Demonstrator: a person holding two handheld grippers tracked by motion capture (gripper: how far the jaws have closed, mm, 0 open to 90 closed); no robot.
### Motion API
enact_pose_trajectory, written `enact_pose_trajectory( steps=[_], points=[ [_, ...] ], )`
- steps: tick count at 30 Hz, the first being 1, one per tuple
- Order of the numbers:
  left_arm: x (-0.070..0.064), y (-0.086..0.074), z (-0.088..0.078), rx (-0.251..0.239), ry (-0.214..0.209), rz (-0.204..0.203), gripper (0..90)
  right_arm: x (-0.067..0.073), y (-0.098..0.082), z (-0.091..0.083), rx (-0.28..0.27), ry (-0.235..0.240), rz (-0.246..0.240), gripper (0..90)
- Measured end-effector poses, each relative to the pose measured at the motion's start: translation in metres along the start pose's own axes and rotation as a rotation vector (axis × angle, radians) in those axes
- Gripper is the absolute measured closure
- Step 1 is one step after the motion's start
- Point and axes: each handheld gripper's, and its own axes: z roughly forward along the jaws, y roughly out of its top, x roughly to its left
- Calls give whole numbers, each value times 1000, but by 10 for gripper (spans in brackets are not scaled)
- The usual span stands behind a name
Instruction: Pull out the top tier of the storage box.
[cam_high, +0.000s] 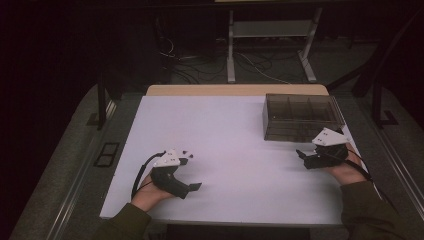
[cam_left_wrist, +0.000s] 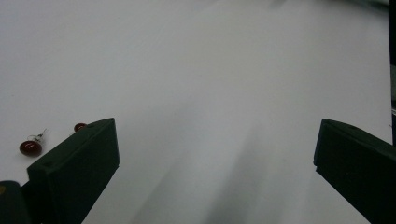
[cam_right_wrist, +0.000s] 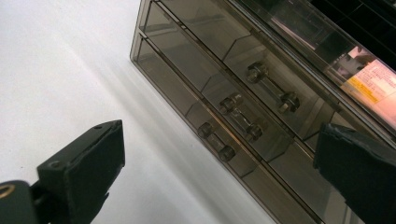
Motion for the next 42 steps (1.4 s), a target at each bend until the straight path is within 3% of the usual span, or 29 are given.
enact_pose_trajectory(
  steps=[42],
  points=[
    [0, 0, 0, 1, 0, 6, 0, 11, 1, 1, 22, -97, -176, 16]
  ],
)
